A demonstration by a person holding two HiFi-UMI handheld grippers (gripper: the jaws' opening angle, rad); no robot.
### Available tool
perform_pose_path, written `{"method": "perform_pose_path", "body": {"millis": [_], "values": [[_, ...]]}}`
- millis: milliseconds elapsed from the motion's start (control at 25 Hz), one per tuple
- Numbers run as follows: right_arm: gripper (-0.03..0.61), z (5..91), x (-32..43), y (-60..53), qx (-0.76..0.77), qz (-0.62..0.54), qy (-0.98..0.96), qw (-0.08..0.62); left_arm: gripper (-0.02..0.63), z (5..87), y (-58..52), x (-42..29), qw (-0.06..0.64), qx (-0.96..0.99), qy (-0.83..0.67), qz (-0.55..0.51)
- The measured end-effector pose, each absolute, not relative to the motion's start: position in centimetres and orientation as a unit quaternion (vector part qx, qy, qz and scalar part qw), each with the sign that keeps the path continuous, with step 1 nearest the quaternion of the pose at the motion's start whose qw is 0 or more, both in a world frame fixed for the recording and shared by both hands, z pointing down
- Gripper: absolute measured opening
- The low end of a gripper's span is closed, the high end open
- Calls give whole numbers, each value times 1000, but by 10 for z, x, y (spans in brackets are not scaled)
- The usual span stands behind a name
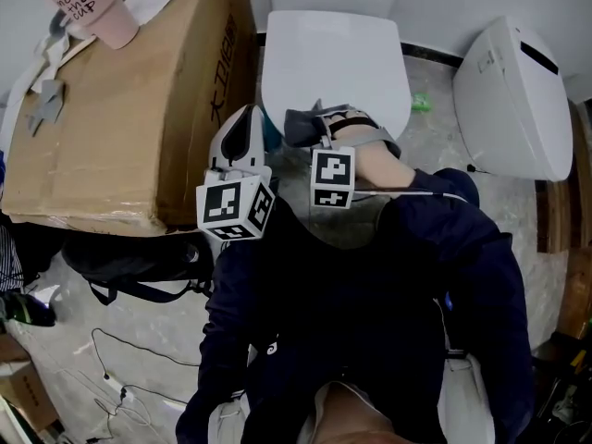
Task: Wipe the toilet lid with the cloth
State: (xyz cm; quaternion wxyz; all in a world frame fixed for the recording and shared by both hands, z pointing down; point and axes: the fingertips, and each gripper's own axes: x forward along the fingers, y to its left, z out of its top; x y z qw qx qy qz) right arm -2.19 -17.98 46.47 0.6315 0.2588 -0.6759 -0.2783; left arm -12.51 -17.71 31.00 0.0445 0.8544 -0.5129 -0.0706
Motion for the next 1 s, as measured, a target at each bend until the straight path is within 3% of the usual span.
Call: {"method": "perform_pose_path", "body": {"millis": [640, 880, 1000], "values": [[63, 468, -23, -179, 219, -237, -686, 652, 17, 316, -172, -123, 53, 861, -502, -64], [64, 462, -22, -187, 162, -195, -735, 628, 16, 319, -181, -117, 59, 857, -508, -69], [64, 445, -15, -228, 209, -218, -741, 599, 17, 320, -181, -116, 59, 854, -513, -67]]}}
